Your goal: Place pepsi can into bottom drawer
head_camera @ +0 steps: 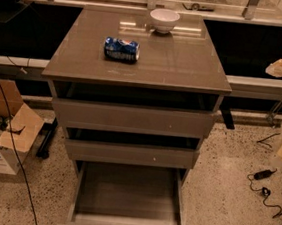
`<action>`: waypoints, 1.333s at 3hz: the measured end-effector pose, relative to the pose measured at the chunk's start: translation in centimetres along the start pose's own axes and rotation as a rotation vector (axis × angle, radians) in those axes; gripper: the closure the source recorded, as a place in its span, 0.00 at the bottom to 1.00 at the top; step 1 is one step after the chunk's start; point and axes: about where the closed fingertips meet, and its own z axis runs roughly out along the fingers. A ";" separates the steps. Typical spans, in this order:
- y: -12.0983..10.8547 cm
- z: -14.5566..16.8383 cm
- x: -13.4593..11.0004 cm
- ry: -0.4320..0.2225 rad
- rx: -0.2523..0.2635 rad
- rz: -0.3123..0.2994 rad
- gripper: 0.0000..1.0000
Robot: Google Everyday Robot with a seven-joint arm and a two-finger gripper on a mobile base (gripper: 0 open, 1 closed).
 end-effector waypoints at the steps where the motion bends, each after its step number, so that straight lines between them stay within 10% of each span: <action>1: -0.2 -0.1 -0.3 -0.005 0.012 -0.001 0.00; 4: -2.5 6.0 -10.6 -0.165 -0.016 -0.106 0.00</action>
Offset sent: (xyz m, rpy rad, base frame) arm 0.0279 0.0686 -0.0175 0.0551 -0.0536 0.1066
